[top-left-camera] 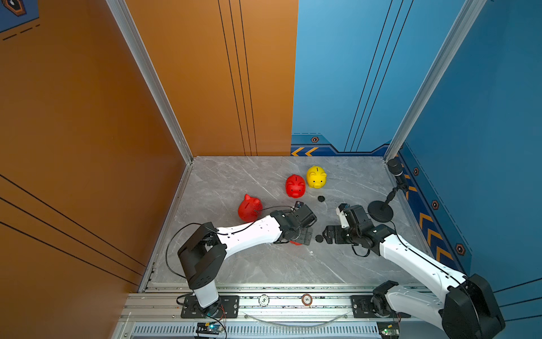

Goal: Open piggy banks
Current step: Move the piggy bank to the center of the board, then move the lid to the center of the board.

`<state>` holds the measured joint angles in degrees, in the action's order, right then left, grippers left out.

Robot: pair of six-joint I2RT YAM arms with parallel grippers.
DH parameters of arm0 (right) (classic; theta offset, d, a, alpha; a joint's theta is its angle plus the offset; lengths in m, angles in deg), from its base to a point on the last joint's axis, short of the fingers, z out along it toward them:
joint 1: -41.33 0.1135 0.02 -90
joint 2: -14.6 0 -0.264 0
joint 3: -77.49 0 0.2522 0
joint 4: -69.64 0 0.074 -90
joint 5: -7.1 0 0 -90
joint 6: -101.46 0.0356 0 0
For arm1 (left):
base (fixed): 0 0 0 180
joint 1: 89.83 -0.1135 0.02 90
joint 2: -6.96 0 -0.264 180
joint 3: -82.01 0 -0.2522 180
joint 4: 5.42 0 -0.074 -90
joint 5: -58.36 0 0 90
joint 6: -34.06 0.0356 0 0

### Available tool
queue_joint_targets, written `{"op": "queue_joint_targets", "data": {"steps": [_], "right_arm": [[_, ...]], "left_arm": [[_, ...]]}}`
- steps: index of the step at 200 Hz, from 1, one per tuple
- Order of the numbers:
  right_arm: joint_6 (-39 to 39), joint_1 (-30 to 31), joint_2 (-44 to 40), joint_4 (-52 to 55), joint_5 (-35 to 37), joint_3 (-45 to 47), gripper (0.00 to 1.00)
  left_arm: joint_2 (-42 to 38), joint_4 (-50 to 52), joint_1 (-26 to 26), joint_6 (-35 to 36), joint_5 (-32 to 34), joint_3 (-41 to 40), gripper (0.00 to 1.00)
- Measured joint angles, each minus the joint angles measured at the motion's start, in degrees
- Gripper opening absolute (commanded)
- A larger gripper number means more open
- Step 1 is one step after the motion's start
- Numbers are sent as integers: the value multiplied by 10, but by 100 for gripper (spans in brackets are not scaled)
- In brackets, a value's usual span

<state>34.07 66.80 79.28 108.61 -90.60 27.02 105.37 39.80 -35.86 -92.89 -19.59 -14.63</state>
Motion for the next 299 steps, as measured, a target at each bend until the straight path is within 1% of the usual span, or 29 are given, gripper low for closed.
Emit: {"op": "queue_joint_targets", "data": {"steps": [40,60,85,108,136,170,200,233,273,291,299], "right_arm": [[-3,-1,1,-4,-15,2,100],[-3,5,7,-10,-17,2,96],[-4,26,26,-14,-15,3,92],[-4,46,51,-19,-8,3,87],[-2,78,87,-23,19,3,78],[6,114,114,-25,61,3,65],[12,136,140,-29,97,3,63],[16,142,164,-35,124,-7,62],[16,143,194,-48,134,-29,55],[16,142,211,-55,137,-43,50],[16,142,217,-59,138,-48,49]], "left_arm": [[0,-10,-91,29,-3,-45,99],[10,-13,-138,62,-15,-48,99],[28,-14,-186,111,-34,-30,100],[53,-18,-212,148,-54,11,100],[78,-22,-231,173,-78,60,100],[118,-22,-244,184,-95,109,98],[139,-22,-251,188,-106,128,98],[154,-21,-266,196,-117,154,98],[157,-24,-282,210,-137,181,99],[150,-26,-284,211,-144,180,100],[140,-28,-284,211,-147,175,100]]}}
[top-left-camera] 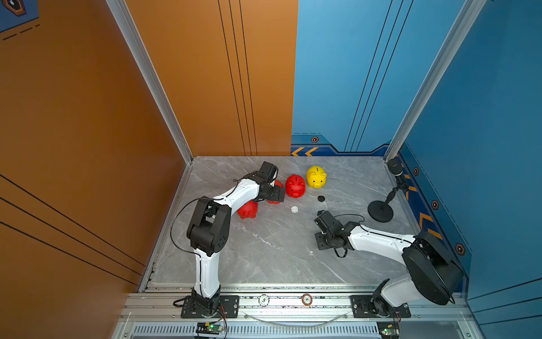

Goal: Open piggy banks
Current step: Move the lid to the center of the board.

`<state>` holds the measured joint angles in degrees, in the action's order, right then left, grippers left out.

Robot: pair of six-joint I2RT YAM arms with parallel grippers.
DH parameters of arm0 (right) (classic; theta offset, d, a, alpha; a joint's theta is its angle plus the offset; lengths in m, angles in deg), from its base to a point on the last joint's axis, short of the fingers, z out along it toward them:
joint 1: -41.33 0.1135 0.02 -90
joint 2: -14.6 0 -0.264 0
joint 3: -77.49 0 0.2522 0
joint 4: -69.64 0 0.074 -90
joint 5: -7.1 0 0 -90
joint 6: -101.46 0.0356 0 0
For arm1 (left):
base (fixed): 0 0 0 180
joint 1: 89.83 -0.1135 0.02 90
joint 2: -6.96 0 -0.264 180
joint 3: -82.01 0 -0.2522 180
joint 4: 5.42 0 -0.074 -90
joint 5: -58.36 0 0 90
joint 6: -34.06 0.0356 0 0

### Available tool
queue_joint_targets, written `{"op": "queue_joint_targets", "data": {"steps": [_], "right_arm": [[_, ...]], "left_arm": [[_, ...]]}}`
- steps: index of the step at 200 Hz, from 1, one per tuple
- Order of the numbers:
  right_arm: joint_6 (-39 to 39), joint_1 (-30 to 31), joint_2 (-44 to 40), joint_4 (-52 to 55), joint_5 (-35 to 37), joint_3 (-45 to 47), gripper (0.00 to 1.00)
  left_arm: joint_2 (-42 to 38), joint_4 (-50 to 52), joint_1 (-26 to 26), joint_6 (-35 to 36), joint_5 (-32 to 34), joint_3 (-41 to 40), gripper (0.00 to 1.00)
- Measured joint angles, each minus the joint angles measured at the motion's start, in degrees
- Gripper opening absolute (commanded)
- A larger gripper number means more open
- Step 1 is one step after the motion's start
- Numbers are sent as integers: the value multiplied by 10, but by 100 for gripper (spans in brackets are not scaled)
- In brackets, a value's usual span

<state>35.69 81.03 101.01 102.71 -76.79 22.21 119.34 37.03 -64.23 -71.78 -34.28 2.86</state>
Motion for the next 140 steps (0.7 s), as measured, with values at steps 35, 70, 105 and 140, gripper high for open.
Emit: {"op": "queue_joint_targets", "data": {"steps": [35,70,105,140], "right_arm": [[-1,14,21,-9,2,-18,44],[-6,21,43,-9,2,-40,39],[-25,28,73,-8,0,-75,35],[-54,49,126,-4,-18,-145,35]], "left_arm": [[-119,-2,7,-15,-2,-64,98],[-276,-8,20,-46,-2,-161,98],[-389,9,22,-73,-1,-260,98],[-501,49,22,-91,8,-342,98]]}}
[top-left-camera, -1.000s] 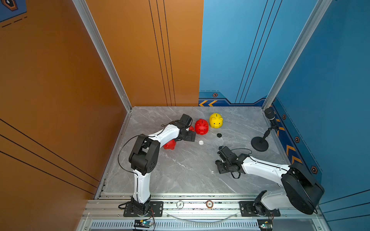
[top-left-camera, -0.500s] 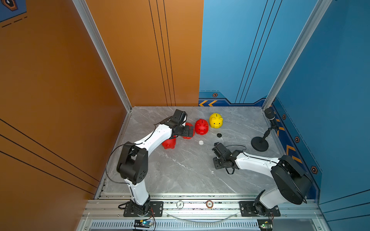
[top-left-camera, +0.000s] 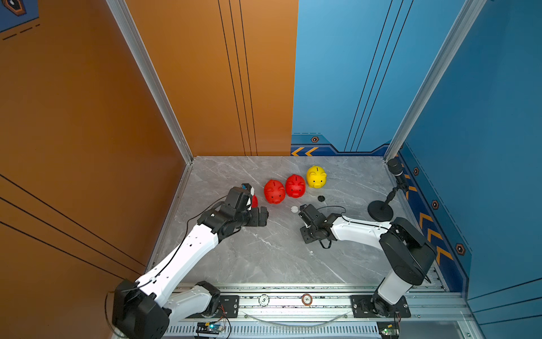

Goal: Open piggy banks
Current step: Move the lid to the center of the board.

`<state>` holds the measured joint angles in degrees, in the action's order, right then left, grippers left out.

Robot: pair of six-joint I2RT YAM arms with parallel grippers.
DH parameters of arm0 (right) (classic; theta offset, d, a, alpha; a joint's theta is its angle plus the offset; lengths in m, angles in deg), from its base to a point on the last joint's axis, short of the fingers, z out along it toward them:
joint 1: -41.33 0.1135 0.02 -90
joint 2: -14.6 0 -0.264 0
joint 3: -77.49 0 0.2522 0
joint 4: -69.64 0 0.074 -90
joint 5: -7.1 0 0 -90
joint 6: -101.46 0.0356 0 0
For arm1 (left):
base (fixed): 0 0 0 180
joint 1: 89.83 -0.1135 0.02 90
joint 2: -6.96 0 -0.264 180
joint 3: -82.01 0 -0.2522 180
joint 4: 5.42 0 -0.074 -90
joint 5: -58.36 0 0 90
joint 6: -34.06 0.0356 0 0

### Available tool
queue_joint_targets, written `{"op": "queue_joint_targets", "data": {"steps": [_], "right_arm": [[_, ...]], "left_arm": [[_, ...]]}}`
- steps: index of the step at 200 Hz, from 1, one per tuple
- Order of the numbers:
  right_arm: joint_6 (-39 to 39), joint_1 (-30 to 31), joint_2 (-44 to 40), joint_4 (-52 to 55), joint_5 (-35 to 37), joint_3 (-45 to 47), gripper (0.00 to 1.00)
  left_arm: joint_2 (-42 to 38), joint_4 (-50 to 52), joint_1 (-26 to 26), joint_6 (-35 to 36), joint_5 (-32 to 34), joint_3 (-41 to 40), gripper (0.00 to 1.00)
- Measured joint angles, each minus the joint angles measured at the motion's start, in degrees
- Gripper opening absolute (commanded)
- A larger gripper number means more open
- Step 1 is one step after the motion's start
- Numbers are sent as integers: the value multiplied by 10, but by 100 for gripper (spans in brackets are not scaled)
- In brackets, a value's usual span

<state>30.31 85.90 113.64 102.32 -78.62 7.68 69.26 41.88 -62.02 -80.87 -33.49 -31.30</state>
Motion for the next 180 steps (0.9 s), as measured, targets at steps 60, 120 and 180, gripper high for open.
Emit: {"op": "queue_joint_targets", "data": {"steps": [60,120,180], "right_arm": [[-24,21,133,8,-14,-199,35],[-25,24,232,17,-6,-303,54],[-24,35,171,13,3,-236,87]], "left_arm": [[-91,52,-32,-4,6,-31,98],[-85,73,-101,2,-8,-34,98],[33,80,-139,7,-11,7,98]]}}
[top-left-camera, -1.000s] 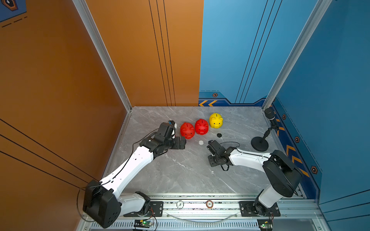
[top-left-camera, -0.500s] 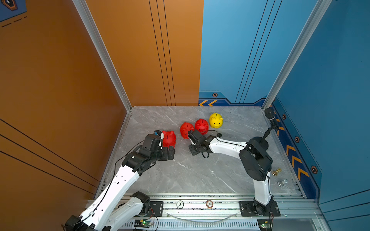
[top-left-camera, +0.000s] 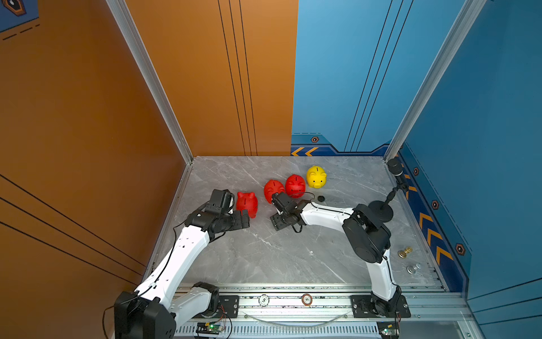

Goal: Open piggy banks
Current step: Move the lid to the center of the board, then move the piggy bank to the center of the board.

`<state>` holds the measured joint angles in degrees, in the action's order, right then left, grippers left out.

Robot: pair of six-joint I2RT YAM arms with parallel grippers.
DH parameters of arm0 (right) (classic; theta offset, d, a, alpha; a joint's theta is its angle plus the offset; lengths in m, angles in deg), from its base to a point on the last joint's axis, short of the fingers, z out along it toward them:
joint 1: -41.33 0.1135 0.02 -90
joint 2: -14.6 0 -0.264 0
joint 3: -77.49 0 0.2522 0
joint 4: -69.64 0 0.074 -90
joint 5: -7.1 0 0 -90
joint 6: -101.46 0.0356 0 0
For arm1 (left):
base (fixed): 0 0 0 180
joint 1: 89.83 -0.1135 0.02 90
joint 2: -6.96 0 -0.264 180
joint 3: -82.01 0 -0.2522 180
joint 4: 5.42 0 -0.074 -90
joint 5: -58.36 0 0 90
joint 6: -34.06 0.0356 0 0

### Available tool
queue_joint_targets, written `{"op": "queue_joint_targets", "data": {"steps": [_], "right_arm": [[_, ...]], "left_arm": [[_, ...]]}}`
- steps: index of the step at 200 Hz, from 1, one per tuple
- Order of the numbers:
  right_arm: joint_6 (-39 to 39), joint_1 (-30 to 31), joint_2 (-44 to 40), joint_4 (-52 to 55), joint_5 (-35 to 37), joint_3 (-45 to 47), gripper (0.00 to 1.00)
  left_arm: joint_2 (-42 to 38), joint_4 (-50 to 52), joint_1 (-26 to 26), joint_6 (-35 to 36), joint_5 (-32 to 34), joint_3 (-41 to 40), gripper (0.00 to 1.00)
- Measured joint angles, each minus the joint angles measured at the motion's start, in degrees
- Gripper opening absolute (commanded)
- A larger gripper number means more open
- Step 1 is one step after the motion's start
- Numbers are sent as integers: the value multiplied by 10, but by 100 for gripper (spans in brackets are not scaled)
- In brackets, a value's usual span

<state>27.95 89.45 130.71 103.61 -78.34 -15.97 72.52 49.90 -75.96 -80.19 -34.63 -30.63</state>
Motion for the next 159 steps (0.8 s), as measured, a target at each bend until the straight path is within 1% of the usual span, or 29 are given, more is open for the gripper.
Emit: {"op": "queue_joint_targets", "data": {"steps": [21,43,55,107,138,159], "right_arm": [[0,2,-62,-8,0,48,91],[0,3,-123,-16,0,90,92],[0,3,-150,-20,0,112,100],[2,4,-273,-15,3,219,99],[5,-2,-332,-5,14,249,100],[13,-13,-355,0,17,265,100]], "left_arm": [[52,-7,-8,-1,2,41,98],[114,-20,-15,-2,2,95,98],[147,-33,-19,-2,4,119,98],[287,-78,-61,4,-6,212,98],[368,-95,-75,18,-48,278,98],[414,-103,-76,27,-81,327,98]]}}
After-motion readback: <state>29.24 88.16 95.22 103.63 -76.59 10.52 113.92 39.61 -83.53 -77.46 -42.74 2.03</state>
